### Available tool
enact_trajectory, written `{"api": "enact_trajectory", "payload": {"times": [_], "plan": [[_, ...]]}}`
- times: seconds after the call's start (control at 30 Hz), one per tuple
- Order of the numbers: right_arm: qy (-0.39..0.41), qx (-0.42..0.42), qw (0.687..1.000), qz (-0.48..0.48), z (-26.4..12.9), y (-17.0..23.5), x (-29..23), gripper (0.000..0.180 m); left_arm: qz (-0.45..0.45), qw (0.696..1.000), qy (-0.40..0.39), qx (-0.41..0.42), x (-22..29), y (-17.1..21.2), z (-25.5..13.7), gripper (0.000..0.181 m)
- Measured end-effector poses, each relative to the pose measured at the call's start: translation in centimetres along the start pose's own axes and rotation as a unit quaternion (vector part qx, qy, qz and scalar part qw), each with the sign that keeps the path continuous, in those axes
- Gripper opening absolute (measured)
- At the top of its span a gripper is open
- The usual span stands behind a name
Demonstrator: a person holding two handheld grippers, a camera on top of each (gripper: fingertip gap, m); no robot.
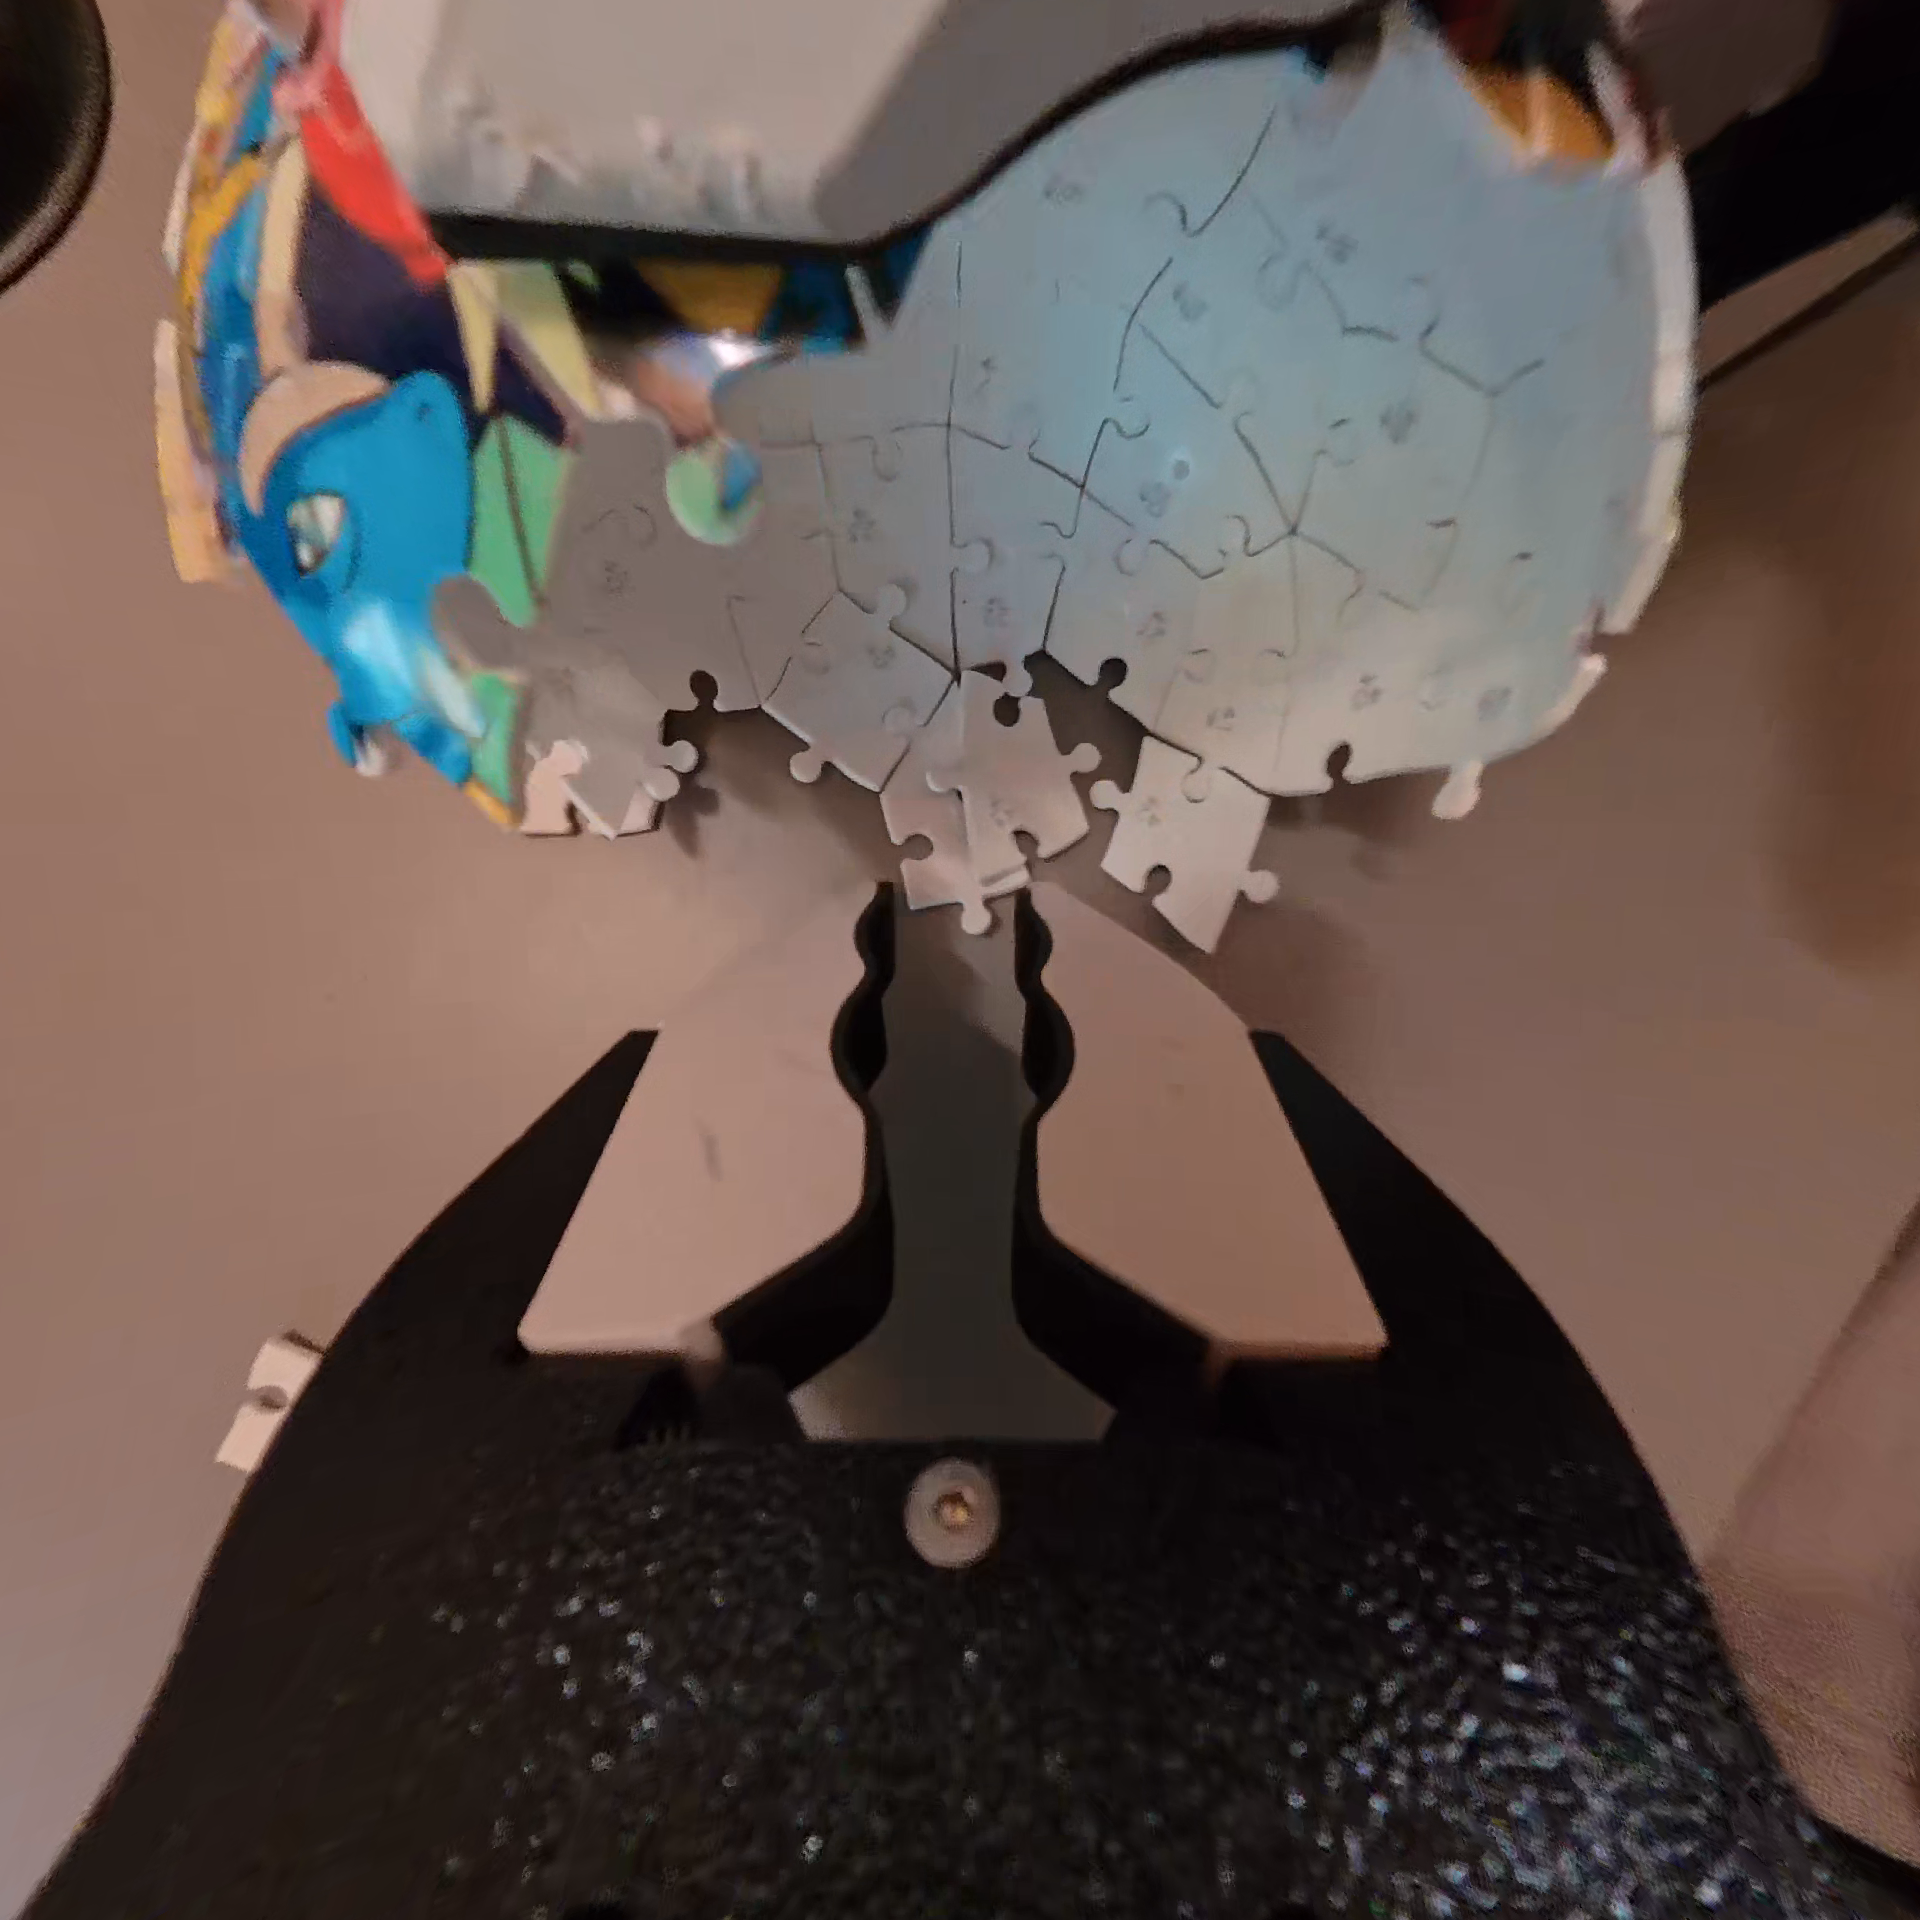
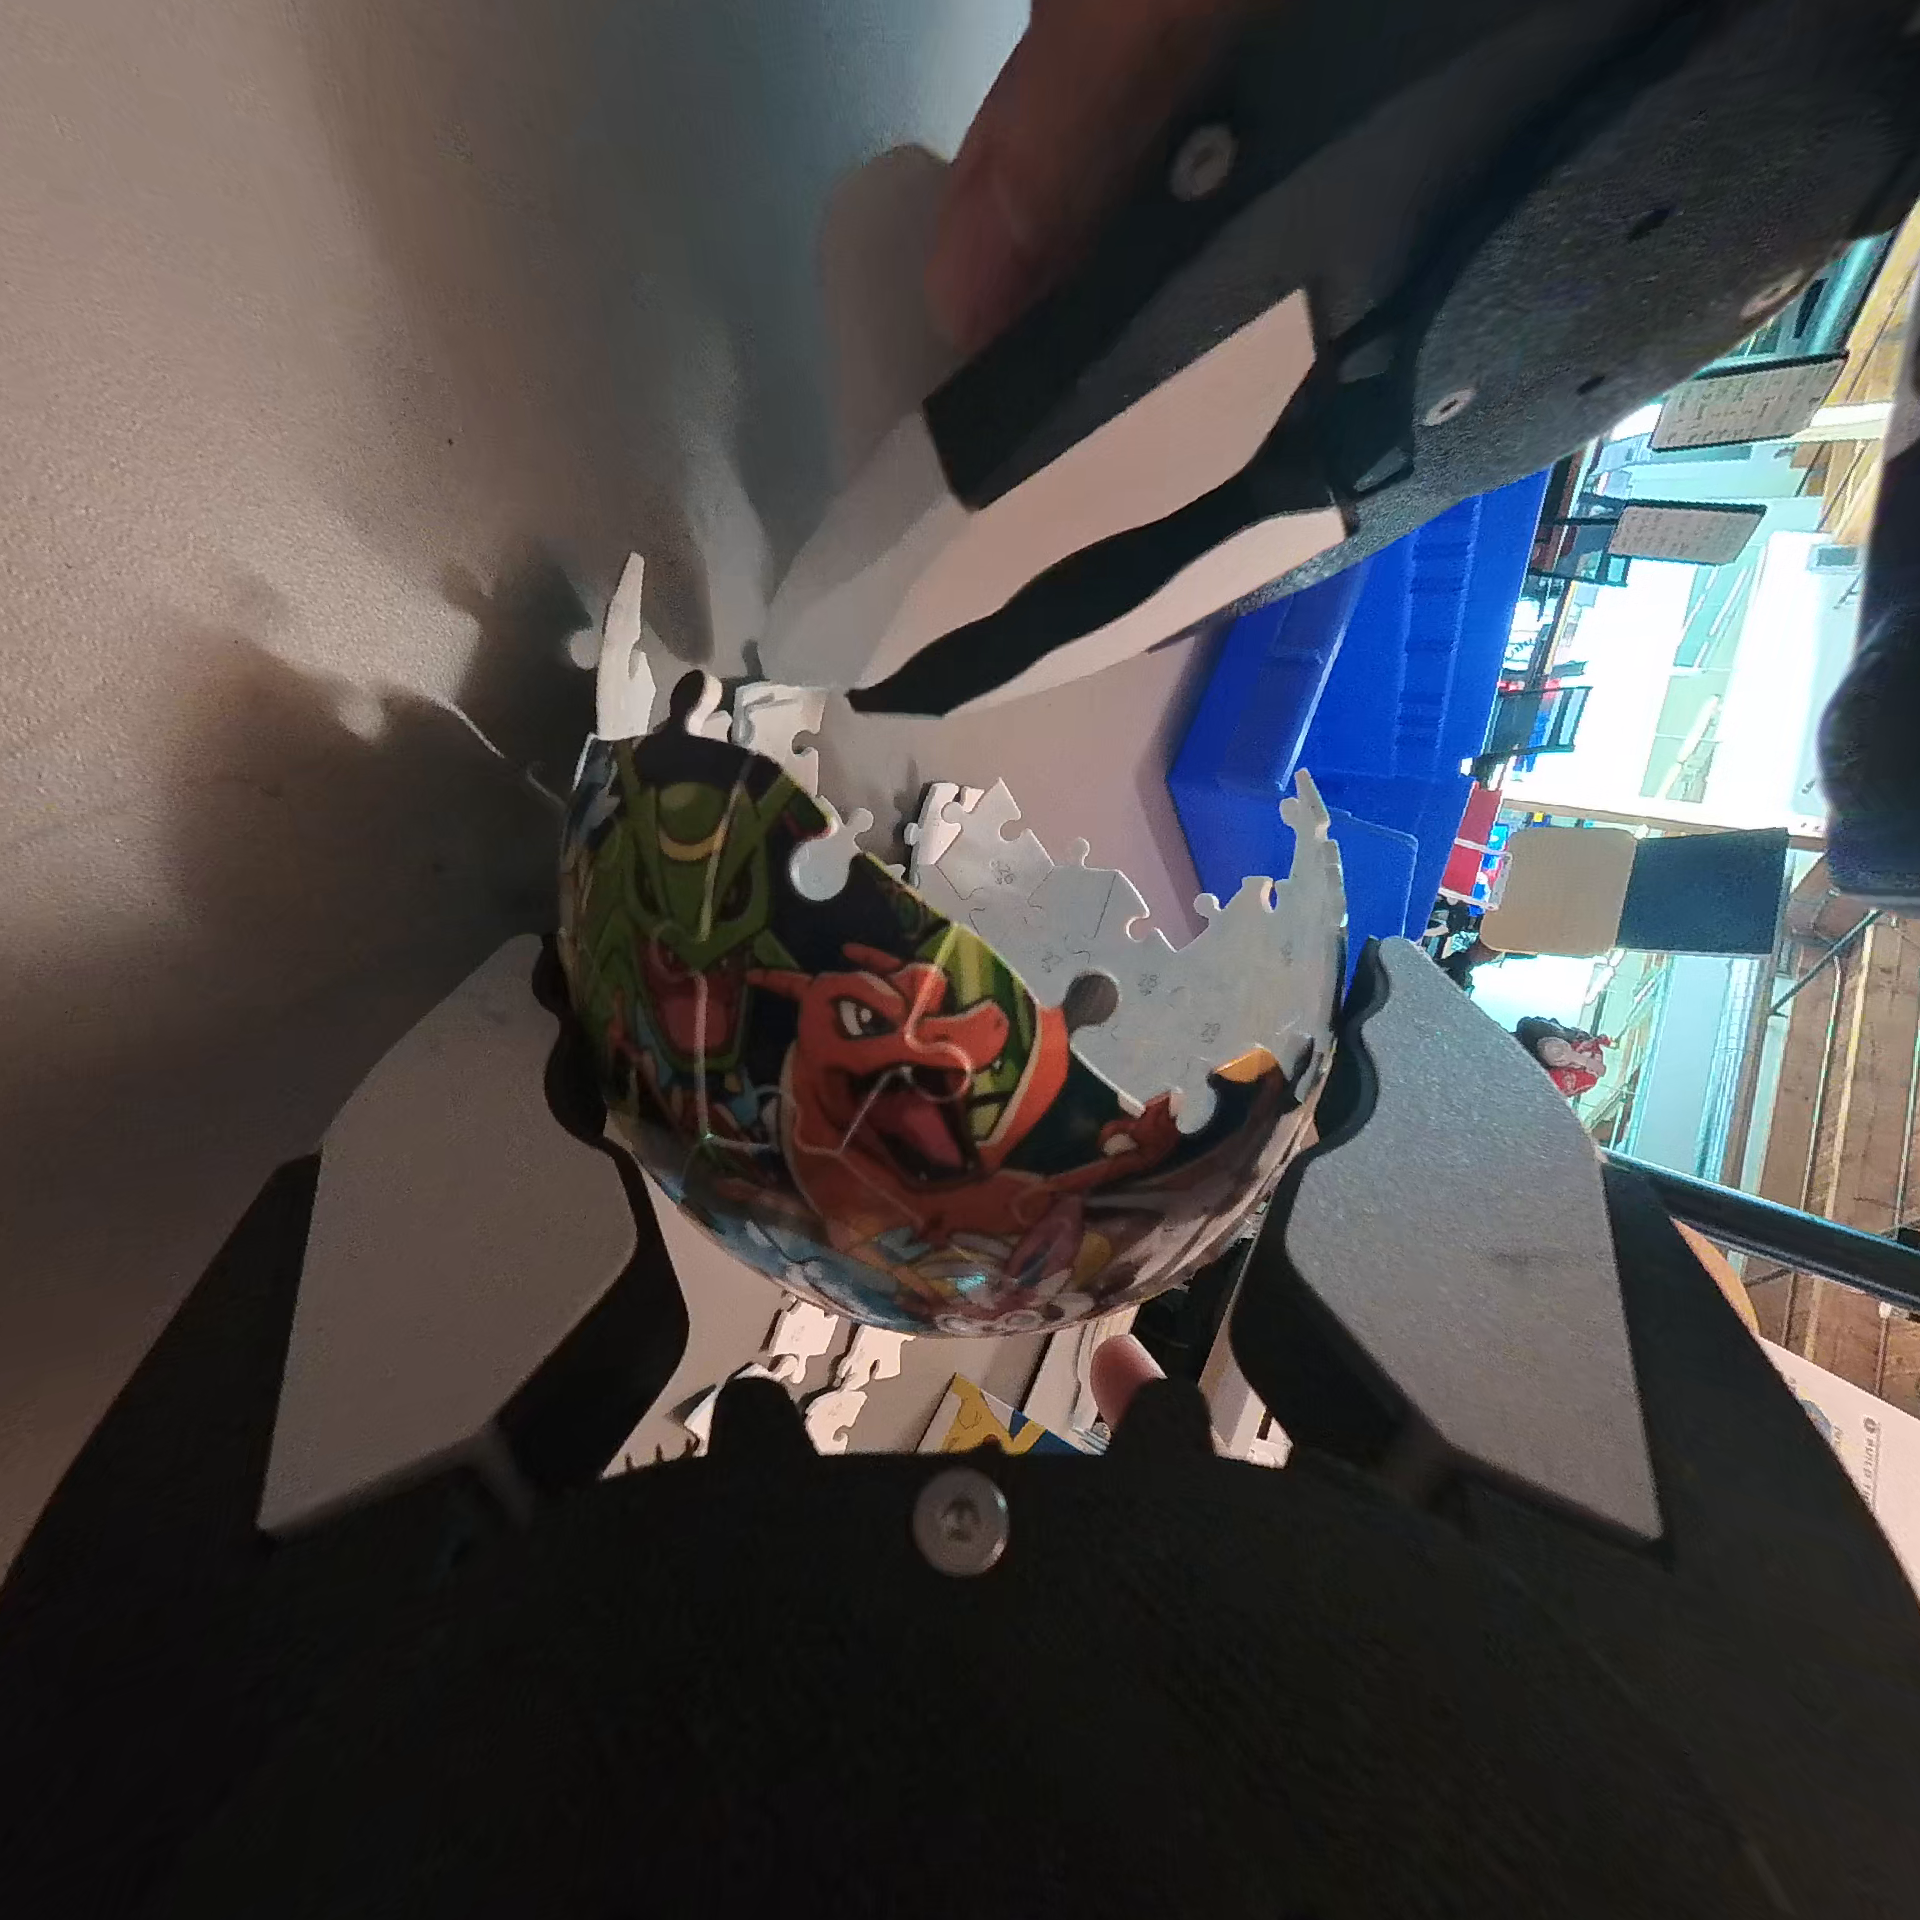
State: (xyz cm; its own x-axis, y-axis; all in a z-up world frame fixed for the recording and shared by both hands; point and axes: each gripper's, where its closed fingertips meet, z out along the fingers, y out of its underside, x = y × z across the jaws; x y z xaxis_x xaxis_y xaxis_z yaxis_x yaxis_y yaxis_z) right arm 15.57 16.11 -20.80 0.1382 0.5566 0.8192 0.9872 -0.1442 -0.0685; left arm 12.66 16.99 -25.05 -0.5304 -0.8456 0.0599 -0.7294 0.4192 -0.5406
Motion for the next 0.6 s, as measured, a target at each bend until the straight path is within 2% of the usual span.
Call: {"api": "enact_trajectory", "payload": {"times": [0.2,0.43,0.53,0.6], "plan": [[0.001,0.000,1.000,0.000,0.0,0.0,0.0,0.135,0.029,0.999,-0.012,-0.013,-0.1,0.3,0.3,0.014],[0.000,-0.001,1.000,-0.001,0.0,0.0,0.0,0.135,0.074,0.996,-0.045,0.028,-0.3,-1.1,-0.4,0.009],[0.000,-0.001,1.000,-0.002,0.0,0.0,0.0,0.135,0.045,0.997,-0.058,0.026,-1.2,-1.0,-0.1,0.018],[0.000,-0.001,1.000,-0.002,0.0,0.0,0.0,0.135,-0.009,0.997,-0.068,0.032,-2.2,-1.0,-0.1,0.039]]}}
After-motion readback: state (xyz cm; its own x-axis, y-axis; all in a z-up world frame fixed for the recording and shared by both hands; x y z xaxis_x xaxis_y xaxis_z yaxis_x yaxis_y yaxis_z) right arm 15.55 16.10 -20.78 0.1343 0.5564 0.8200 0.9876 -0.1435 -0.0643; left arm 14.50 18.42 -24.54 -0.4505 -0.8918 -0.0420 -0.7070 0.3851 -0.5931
